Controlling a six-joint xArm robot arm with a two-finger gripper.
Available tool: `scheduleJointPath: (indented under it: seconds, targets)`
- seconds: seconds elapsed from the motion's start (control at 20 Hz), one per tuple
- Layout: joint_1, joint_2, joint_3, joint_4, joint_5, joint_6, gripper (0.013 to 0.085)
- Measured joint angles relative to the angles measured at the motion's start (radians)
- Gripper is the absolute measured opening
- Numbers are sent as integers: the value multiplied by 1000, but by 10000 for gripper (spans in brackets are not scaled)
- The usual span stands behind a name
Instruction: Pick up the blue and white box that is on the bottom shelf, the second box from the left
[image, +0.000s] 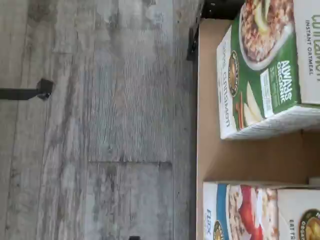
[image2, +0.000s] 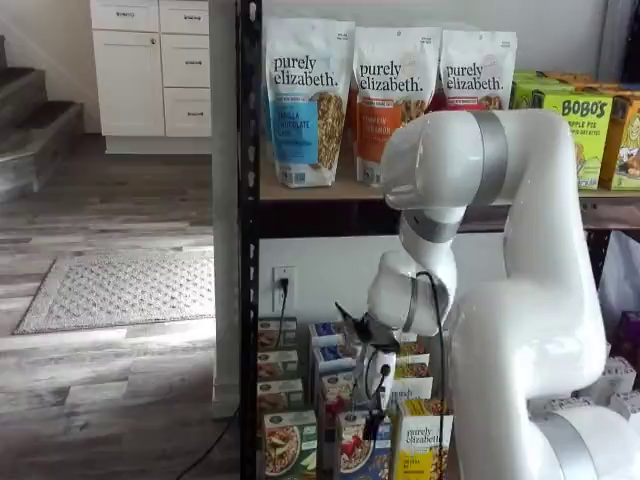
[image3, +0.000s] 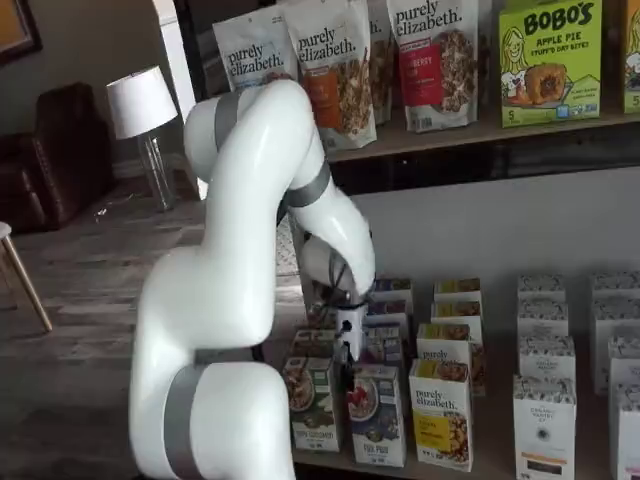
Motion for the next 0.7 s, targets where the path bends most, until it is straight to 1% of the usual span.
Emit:
scheduleJointPath:
  seconds: [0.1, 0.15, 0.25, 0.35, 0.55, 0.6, 0.7]
  targets:
    - [-6, 3, -14, -46, 29, 36, 850]
    - [-11, 4, -17, -58, 34, 43, 850]
    - [-14, 4, -15, -54, 25, 35, 850]
    - [-16, 4, -7, -27, 2, 8, 850]
    - [-14, 6, 5, 67, -53, -77, 850]
    - [-15, 8, 3, 77, -57, -86, 850]
    - [-16, 16, -3, 72, -64, -83, 850]
